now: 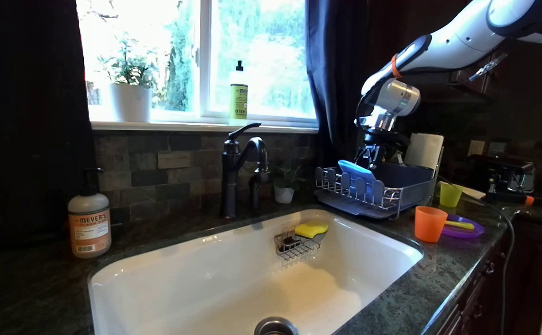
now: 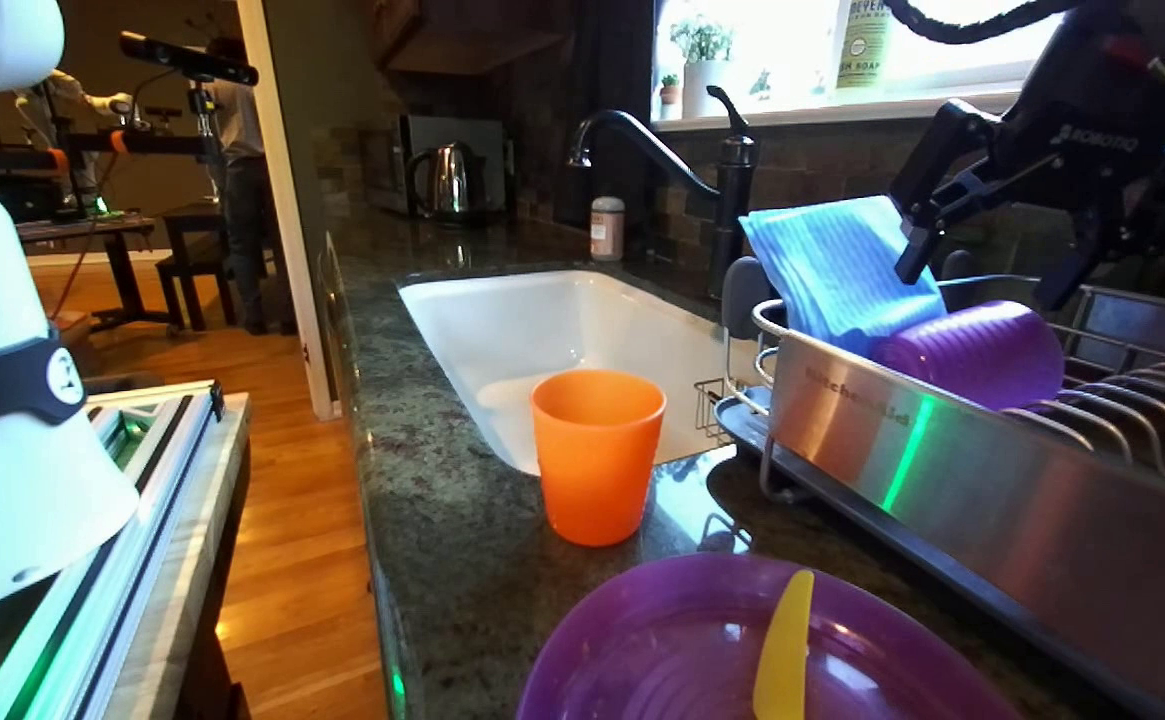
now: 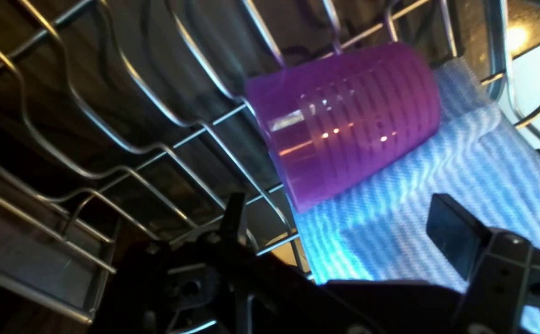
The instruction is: Take the purple cup into the sink
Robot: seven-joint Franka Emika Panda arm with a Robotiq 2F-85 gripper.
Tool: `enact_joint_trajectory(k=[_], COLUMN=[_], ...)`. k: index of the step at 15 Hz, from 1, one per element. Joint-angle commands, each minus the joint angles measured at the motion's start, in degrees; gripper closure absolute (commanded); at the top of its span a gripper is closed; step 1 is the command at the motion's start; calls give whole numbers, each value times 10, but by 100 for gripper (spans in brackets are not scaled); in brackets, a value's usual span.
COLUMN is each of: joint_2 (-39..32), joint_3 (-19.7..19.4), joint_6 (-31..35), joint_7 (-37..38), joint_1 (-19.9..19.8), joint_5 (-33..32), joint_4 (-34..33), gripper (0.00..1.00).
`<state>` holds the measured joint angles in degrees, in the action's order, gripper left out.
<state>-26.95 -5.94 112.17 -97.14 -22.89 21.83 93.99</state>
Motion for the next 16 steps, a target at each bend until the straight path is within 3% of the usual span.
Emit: enact_joint_trajectory(k=[1, 4, 10, 14, 15, 16], joint_2=[-32, -53, -59, -59, -57, -55], joint_3=[12, 14, -3, -10, -10, -10], joint_6=[-74, -136, -246, -276, -288, -298], joint_7=[-5, 1, 86, 151, 161, 170], joint_1=[-18, -21, -7, -2, 1, 2], joint_5=[15, 12, -31, -61, -73, -85], joint_4=[-45, -76, -112, -126, -126, -127], gripper=[0, 0, 0, 0, 4, 26])
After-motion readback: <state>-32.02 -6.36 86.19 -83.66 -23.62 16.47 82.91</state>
